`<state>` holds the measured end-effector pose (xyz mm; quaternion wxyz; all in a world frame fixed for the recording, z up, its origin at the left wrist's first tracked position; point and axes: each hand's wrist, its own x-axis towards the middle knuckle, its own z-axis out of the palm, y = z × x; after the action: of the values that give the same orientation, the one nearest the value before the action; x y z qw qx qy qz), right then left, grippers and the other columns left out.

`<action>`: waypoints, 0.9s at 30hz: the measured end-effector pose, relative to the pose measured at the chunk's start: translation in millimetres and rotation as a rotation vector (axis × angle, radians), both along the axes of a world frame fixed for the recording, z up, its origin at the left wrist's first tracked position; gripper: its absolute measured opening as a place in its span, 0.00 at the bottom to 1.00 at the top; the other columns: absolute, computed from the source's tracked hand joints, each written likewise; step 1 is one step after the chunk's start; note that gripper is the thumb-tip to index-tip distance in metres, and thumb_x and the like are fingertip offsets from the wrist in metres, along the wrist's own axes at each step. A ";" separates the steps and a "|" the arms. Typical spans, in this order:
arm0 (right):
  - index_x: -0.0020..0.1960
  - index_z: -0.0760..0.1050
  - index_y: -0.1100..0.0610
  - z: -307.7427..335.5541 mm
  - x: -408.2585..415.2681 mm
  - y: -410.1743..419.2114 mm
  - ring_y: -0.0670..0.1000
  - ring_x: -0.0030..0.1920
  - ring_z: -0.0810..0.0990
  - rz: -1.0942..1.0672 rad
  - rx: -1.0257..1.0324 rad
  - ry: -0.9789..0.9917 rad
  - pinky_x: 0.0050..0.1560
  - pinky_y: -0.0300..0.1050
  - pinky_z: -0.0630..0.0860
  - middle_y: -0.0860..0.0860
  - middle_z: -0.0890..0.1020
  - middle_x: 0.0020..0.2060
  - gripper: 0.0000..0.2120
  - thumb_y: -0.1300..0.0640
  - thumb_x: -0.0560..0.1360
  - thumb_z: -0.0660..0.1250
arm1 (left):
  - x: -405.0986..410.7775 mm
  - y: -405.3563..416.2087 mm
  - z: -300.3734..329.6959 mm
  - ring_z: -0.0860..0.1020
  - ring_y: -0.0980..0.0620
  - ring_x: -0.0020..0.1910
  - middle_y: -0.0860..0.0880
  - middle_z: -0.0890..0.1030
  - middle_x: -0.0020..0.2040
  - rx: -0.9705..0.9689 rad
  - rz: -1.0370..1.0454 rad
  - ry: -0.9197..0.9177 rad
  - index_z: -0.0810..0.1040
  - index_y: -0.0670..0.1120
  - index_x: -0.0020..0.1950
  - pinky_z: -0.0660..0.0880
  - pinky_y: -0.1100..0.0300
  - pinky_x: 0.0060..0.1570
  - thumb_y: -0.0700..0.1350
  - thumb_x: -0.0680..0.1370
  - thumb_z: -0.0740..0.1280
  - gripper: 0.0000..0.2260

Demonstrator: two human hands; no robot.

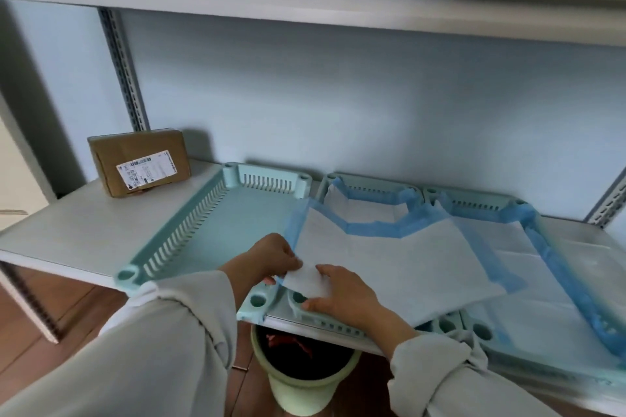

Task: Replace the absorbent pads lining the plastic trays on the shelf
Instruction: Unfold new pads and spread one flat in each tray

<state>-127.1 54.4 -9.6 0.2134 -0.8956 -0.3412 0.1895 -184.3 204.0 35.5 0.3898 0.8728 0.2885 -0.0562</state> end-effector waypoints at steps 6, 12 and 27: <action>0.64 0.72 0.54 4.5 10.7 0.3 0.54 0.56 0.78 -0.171 0.178 -0.094 0.54 0.44 0.72 0.54 0.79 0.59 0.15 0.57 0.78 0.58 | 11.7 -17.1 19.0 0.71 0.50 0.48 0.47 0.73 0.52 -0.106 -0.057 -0.323 0.71 0.45 0.50 0.67 0.60 0.48 0.49 0.80 0.61 0.08; 0.74 0.62 0.54 8.8 17.8 -7.2 0.53 0.65 0.73 -0.158 0.164 0.093 0.65 0.45 0.68 0.53 0.72 0.67 0.31 0.53 0.74 0.69 | 15.0 -14.4 21.1 0.74 0.49 0.50 0.45 0.75 0.54 -0.123 -0.165 -0.289 0.70 0.46 0.58 0.73 0.57 0.51 0.48 0.74 0.72 0.18; 0.65 0.72 0.57 -7.0 27.1 -14.6 0.58 0.60 0.76 -0.236 0.068 -0.001 0.55 0.44 0.70 0.57 0.77 0.61 0.17 0.62 0.80 0.52 | -8.6 5.2 30.2 0.69 0.49 0.63 0.46 0.67 0.67 -0.169 -0.068 -0.005 0.76 0.47 0.65 0.66 0.61 0.62 0.43 0.73 0.73 0.21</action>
<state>-100.1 39.8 -16.6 0.2640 -0.9219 -0.2399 0.1509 -193.0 209.2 65.7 0.4608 0.8462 0.2517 -0.0913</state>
